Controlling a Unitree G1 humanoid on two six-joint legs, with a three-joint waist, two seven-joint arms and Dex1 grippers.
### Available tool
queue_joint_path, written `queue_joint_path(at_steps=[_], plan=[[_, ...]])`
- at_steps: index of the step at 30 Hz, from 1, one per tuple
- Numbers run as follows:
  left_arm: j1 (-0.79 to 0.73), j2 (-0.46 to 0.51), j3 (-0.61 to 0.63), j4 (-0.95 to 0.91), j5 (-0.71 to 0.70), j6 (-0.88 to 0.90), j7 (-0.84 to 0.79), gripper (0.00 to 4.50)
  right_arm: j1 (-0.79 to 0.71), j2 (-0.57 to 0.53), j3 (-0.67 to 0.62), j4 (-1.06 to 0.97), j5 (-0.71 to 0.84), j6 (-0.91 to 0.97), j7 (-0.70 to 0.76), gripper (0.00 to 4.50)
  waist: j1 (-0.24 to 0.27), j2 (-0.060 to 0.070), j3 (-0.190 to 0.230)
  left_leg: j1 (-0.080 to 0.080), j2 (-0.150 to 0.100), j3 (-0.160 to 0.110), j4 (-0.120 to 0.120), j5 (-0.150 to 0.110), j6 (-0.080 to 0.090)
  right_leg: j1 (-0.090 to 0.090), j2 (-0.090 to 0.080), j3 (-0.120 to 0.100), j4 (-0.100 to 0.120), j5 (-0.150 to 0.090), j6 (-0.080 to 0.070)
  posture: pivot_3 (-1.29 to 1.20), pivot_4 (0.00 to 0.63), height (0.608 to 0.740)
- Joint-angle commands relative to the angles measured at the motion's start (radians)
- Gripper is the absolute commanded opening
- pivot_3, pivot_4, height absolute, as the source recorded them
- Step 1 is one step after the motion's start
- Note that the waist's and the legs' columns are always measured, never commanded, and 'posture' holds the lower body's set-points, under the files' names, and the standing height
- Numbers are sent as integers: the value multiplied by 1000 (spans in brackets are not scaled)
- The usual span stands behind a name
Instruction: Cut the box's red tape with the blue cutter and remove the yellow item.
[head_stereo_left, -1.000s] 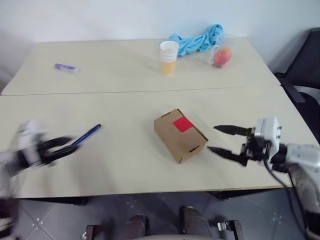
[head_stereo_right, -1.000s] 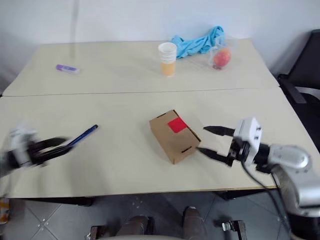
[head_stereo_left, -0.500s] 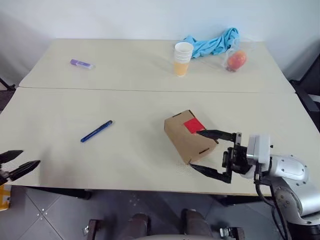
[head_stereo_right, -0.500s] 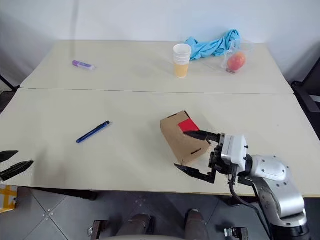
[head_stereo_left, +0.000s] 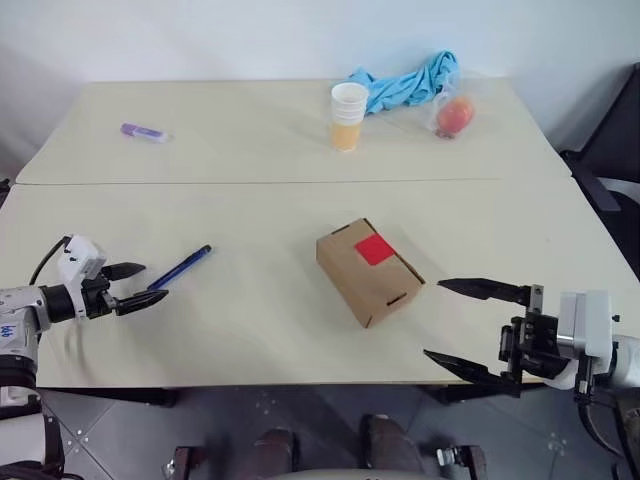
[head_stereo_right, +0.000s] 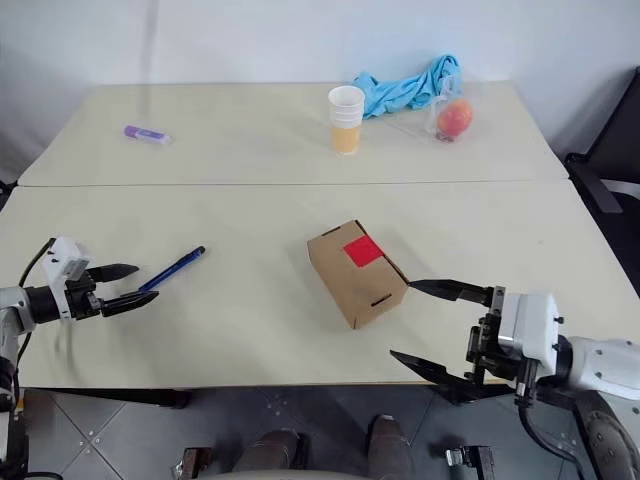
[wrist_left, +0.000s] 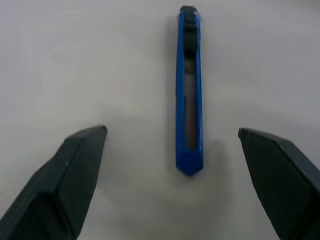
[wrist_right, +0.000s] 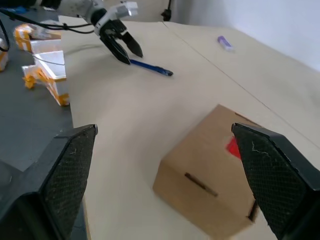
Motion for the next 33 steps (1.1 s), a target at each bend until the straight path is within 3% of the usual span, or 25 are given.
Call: queue_joint_path(at_steps=[1,5,8,20,25,28,33], plan=[[-9,-21,-29,63,38,-17,-4,4471,-8,17,-63,0,16,-24,-45,4500,3,1,-1,0,0,0,0,0,0,0,0,0,0,0,0,0,150,740],[-14,-50,-45,76,38,-14,-23,4471,10,31,-84,26,20,-28,-47,4500,8,4,-3,1,-1,0,0,0,0,1,-1,0,0,0,0,0,150,740],[-10,-63,-53,72,41,-10,-31,3890,31,34,-63,19,12,-32,-33,4500,10,6,-3,1,-1,0,0,0,0,1,-1,1,1,0,0,0,150,740],[12,-111,-51,56,33,-69,-29,503,-5,37,-15,20,-13,-38,-55,4500,19,10,-6,12,-1,1,-2,-1,2,11,-1,1,-2,0,0,0,150,740],[8,-138,-28,-96,-31,-81,-86,503,-33,18,-6,-6,27,11,-79,4500,29,9,-5,13,-1,0,-1,-2,4,14,-1,1,-5,0,1,0,150,740],[64,-122,-84,-379,-22,-156,-146,503,-41,-72,41,-76,115,146,-73,4500,26,8,-4,11,0,0,-1,-2,4,14,-2,1,-6,1,1,0,150,740],[155,-104,-170,-702,5,-96,-134,503,-67,-157,172,-151,151,285,-108,4500,23,8,-4,10,1,-2,-2,-3,3,13,-1,-1,-9,1,1,0,150,740]])
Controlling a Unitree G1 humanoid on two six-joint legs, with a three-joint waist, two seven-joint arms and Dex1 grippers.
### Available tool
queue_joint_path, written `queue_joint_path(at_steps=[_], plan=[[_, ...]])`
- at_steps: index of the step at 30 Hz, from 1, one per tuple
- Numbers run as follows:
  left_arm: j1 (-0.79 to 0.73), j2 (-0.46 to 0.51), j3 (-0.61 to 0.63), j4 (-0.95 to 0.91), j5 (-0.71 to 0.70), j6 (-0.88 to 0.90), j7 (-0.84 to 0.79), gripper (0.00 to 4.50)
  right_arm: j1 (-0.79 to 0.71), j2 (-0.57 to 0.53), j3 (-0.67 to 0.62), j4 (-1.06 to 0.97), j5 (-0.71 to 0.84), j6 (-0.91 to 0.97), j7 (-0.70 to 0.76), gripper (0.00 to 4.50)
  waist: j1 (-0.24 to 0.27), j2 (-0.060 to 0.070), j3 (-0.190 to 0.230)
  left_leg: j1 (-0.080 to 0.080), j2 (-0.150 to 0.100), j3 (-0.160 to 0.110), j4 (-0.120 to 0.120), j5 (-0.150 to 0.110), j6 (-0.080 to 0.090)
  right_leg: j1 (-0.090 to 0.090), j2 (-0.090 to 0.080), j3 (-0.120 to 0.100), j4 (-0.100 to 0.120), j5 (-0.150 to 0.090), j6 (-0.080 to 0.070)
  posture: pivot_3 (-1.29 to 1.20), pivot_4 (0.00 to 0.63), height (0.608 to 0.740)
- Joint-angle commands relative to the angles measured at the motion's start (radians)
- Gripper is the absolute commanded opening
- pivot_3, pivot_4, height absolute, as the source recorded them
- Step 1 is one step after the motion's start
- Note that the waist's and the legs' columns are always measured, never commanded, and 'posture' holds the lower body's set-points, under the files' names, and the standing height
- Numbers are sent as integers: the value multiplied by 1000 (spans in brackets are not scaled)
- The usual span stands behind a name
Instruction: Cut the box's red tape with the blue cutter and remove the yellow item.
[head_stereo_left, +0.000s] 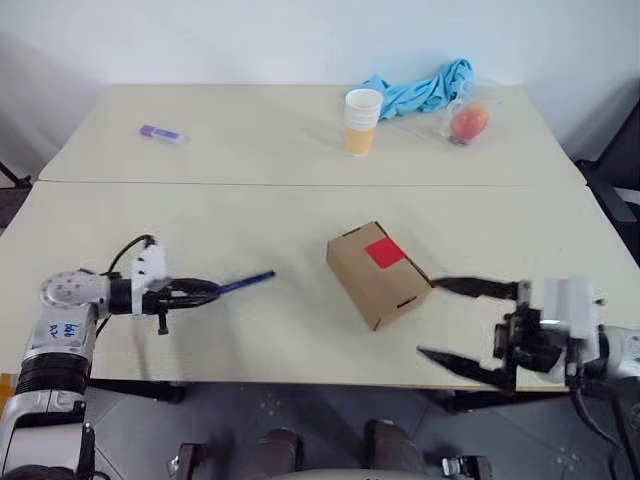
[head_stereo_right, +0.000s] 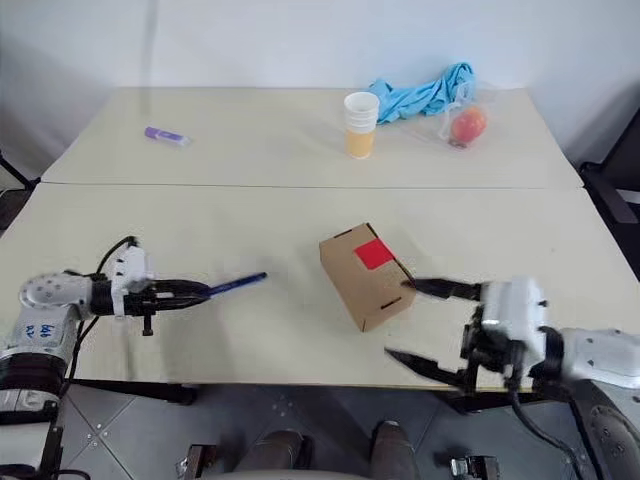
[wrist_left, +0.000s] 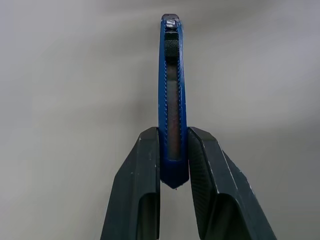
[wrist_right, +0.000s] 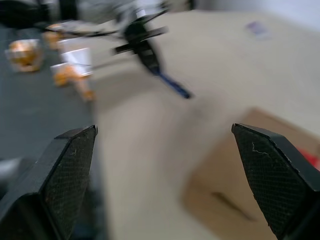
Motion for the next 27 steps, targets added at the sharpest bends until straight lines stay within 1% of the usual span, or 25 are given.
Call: queue_joint_path(at_steps=[1,3,6,7,9,12,14,17,18,21,27], plan=[[57,3,-53,-214,20,57,38,503,-43,-14,93,-49,33,100,-66,4500,-4,0,0,0,0,1,0,0,0,0,0,0,0,0,0,0,150,740],[80,-6,-100,-322,51,119,80,503,-76,-3,158,-54,15,143,-110,4500,-5,0,0,0,0,1,0,0,0,0,0,1,-1,0,0,0,150,740],[118,-20,-151,-449,83,194,139,465,-104,3,226,-65,-6,200,-170,3917,0,0,1,0,0,1,0,0,1,0,0,0,-5,0,0,0,150,740],[139,-30,-172,-498,98,211,163,465,-106,1,251,-69,-17,228,-196,3599,1,0,1,0,0,1,0,0,1,0,0,0,-6,0,0,0,150,740],[179,-55,-215,-599,141,294,236,465,-113,28,317,-61,-123,205,-249,2941,1,0,1,0,0,1,-1,-1,1,0,0,0,-6,0,0,0,150,740],[214,-92,-253,-693,188,377,324,465,-121,49,389,-57,-159,287,-329,1845,3,-1,1,-1,-1,1,0,-1,2,0,0,1,-7,0,0,0,150,740],[237,-101,-279,-752,188,439,341,465,-144,59,460,-45,-226,303,-356,1185,3,-2,2,-1,-1,1,0,-1,2,0,0,0,-7,0,0,0,150,740],[245,-90,-327,-810,186,466,326,465,-179,87,513,-19,-267,324,-374,151,3,-2,2,-1,-1,1,0,-1,2,0,0,0,-7,0,0,0,150,740],[241,-91,-338,-820,183,481,326,465,-193,97,526,-6,-281,325,-376,66,3,-2,2,-1,-1,1,0,-1,2,0,0,0,-8,0,0,0,150,740],[229,-85,-353,-825,182,501,330,465,-218,101,554,21,-324,317,-361,66,2,-1,2,-1,-1,1,0,-1,2,0,0,0,-8,0,0,0,150,740],[197,-76,-373,-792,198,499,333,465,-238,100,578,57,-355,305,-314,66,3,-1,2,-1,-1,1,-1,-1,2,0,0,0,-8,0,0,0,150,740]])
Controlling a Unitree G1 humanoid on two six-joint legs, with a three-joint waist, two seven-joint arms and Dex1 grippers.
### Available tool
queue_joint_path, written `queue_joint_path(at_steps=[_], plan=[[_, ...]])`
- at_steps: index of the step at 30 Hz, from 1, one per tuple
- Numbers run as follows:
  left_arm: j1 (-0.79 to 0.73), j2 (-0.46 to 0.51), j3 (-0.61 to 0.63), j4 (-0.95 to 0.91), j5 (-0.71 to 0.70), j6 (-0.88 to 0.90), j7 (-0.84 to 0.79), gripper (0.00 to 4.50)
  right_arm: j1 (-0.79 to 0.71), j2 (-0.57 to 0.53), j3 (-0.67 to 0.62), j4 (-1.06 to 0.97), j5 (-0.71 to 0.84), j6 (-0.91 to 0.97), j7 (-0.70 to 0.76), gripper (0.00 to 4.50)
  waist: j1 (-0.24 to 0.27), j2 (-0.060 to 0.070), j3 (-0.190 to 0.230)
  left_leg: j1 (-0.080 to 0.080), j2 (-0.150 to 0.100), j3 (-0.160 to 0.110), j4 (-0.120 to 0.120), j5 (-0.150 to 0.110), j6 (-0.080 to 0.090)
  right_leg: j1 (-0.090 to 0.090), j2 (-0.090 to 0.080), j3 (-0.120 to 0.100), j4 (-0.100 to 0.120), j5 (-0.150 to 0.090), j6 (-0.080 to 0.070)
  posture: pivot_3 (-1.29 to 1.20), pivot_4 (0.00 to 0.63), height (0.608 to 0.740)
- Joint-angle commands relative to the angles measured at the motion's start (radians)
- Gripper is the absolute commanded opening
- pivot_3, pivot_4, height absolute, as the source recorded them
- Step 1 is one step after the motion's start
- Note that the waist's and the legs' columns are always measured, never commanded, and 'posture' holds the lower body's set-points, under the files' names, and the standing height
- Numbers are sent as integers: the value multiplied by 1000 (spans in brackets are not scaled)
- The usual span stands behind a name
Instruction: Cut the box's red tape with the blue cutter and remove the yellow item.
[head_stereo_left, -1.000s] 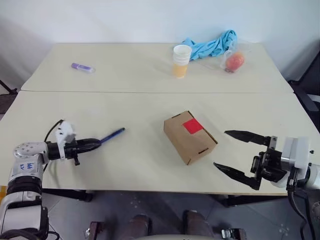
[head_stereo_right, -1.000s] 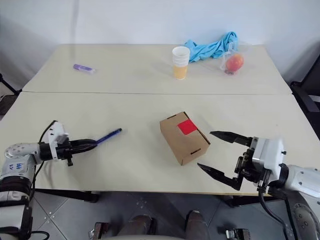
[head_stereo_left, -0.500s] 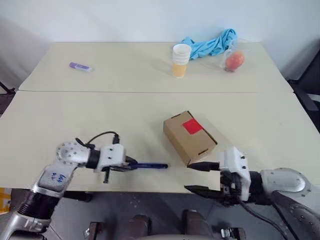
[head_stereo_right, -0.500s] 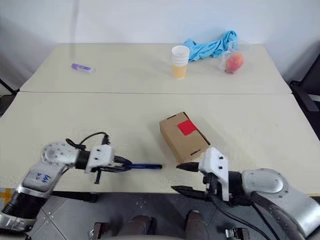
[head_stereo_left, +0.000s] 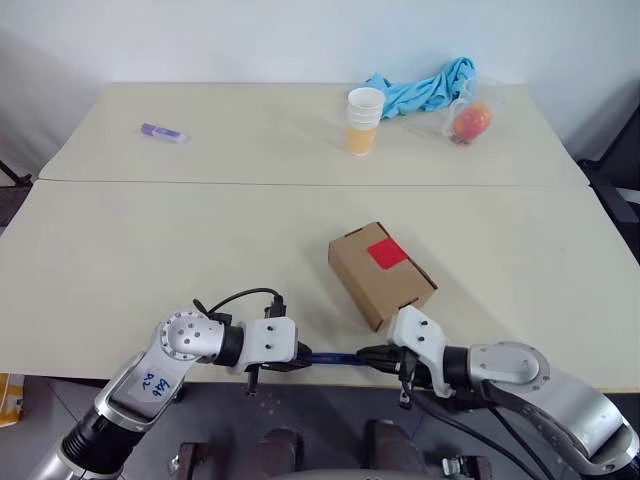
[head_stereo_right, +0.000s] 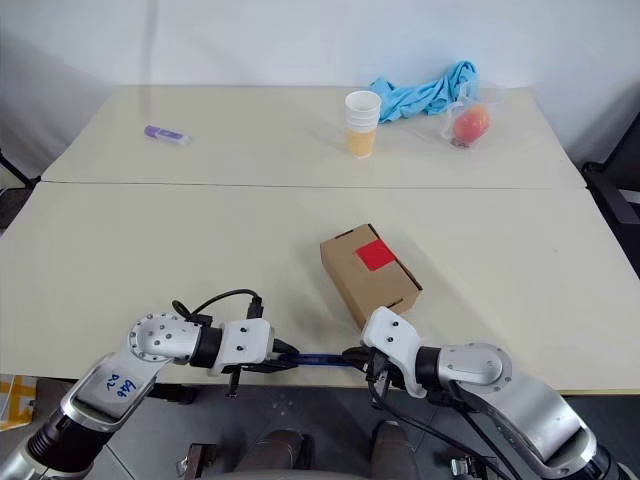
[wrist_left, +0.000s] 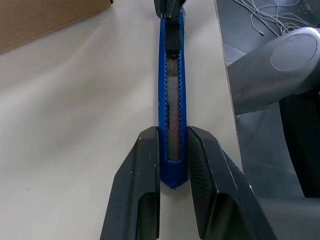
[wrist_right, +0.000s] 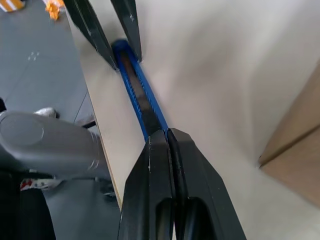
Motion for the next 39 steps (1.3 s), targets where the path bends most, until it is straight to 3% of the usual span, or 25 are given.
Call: queue_joint_path(at_steps=[1,12,22,26,28,30,33,36,39], plan=[[-15,6,-10,1,10,10,7,465,-8,-1,18,3,-29,-24,32,66,0,0,0,0,0,0,0,0,0,0,0,0,0,0,0,0,150,740],[-31,11,-11,-2,3,25,9,465,-20,56,96,59,-105,-56,61,66,-1,0,0,0,0,0,0,0,0,1,0,0,0,0,0,0,150,740],[-48,-1,-33,1,9,19,10,465,-139,215,172,134,-137,-16,36,66,-1,0,0,1,0,-1,0,0,0,1,0,0,0,0,0,0,150,740],[-48,-11,-24,8,5,9,23,465,-104,226,106,87,-80,-16,53,66,0,0,0,1,0,-1,0,0,0,1,0,0,0,0,0,0,150,740],[-25,-8,11,28,-10,-50,29,465,-49,215,-4,15,26,11,66,66,1,0,0,0,0,-1,0,0,0,0,0,0,0,0,0,0,150,740],[9,-7,63,67,-28,-164,40,465,6,163,-135,-78,187,78,102,447,1,1,0,0,0,-2,-1,0,0,0,0,0,0,0,0,0,150,740],[77,2,153,141,-74,-389,24,465,76,129,-362,-153,472,174,15,1328,-3,1,1,0,1,-1,-2,-1,-1,0,0,0,-3,0,0,0,150,740],[117,12,194,188,-101,-551,-9,465,126,65,-502,-149,723,247,-129,2385,0,2,1,0,3,-1,-2,-1,-2,0,1,-2,-4,0,0,0,150,740],[123,10,210,200,-145,-643,-41,465,201,-107,-594,-99,960,337,-246,3400,5,3,2,0,2,-1,-2,-1,-1,2,0,-2,-6,0,0,0,150,740]])
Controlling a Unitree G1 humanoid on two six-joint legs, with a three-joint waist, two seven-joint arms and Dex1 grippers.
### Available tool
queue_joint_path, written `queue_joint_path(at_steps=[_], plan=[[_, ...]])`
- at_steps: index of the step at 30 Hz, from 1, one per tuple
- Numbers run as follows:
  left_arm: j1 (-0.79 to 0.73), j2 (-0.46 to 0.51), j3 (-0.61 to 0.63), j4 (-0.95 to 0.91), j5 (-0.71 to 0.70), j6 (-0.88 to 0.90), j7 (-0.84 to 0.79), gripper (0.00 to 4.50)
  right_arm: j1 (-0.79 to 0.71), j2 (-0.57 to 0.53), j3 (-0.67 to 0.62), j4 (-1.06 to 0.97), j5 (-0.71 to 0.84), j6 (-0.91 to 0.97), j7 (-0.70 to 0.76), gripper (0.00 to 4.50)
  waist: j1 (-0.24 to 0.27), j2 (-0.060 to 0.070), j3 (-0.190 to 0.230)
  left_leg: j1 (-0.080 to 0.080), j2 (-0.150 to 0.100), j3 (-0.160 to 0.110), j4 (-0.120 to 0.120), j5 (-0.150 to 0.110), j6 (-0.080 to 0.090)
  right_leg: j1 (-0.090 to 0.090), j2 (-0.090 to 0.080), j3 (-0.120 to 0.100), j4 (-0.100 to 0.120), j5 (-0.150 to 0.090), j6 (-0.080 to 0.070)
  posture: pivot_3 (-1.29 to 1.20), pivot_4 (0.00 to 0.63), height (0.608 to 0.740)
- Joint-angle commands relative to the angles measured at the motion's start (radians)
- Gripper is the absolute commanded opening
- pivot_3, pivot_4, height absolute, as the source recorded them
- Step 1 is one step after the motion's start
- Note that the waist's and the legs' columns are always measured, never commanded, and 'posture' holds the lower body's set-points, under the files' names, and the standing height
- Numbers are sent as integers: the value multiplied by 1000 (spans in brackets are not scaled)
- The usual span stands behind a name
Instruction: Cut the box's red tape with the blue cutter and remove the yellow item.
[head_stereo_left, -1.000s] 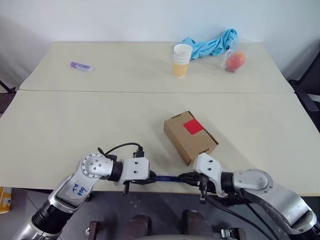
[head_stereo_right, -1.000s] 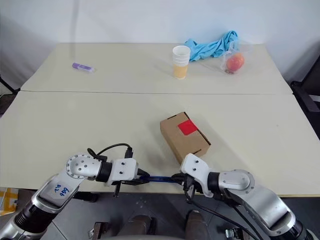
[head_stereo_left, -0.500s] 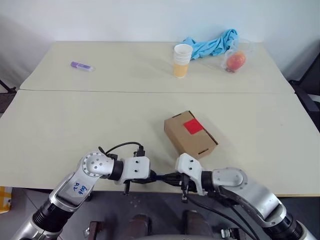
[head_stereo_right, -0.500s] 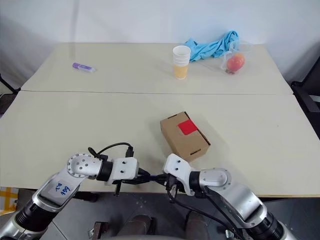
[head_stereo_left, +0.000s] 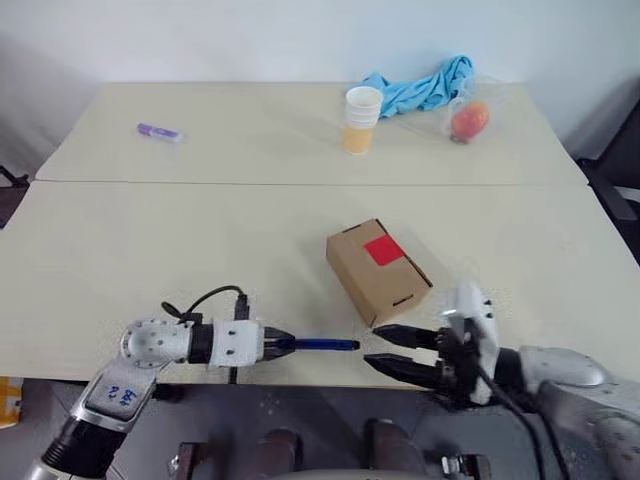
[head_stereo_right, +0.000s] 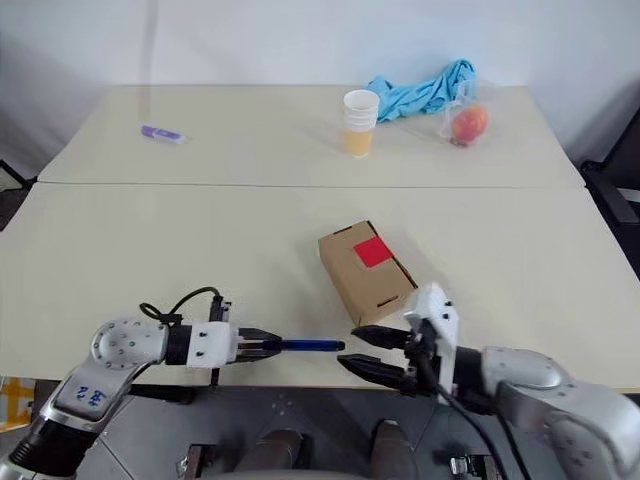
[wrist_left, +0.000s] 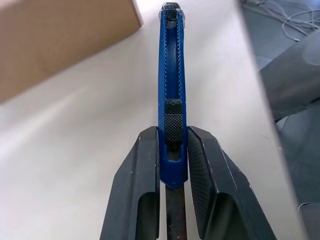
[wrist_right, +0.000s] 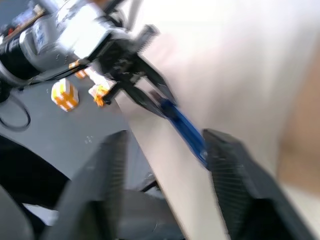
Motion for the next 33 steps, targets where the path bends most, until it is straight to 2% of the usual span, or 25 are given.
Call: queue_joint_path(at_steps=[1,3,5,9,14,19,25,33], plan=[[-10,-8,35,-10,-69,-107,-22,465,74,-153,-105,39,312,69,-163,3759,7,1,0,0,-1,0,0,0,1,1,-1,0,-1,0,0,0,150,740],[-41,-36,31,-9,-72,-108,4,465,89,-194,-83,85,483,12,-299,4408,10,0,0,0,-1,0,1,-1,2,2,-1,-1,-3,1,1,0,150,740],[-62,-57,17,-7,-65,-114,14,465,75,-210,-24,103,608,-42,-412,4464,10,0,0,0,-1,0,1,-1,2,3,-1,-1,-3,1,2,0,150,740],[-69,-72,-23,-25,-53,-111,0,465,-9,-178,116,101,736,-139,-566,4464,-5,0,0,0,0,1,0,-1,2,2,0,-1,-4,1,2,0,150,740],[-76,-92,-38,-33,-45,-89,32,465,-92,-146,197,139,754,-192,-635,4464,-2,0,0,0,0,1,1,-1,3,2,0,-1,-4,1,3,0,150,740],[-77,-110,-56,-64,-34,-61,58,465,-154,-166,253,168,752,-158,-649,4464,0,0,0,0,-1,0,1,-1,3,2,0,-1,-4,2,3,0,150,740],[-87,-127,-71,-76,-24,-42,76,465,-222,-127,321,206,725,-148,-660,4464,-1,0,0,-1,-1,0,1,-1,3,2,-1,-1,-5,2,3,0,150,740],[-94,-131,-78,-77,-19,-38,86,465,-246,-118,347,213,683,-118,-627,1710,-1,0,0,-1,-1,0,1,-1,3,1,0,-2,-5,2,3,0,150,740]])
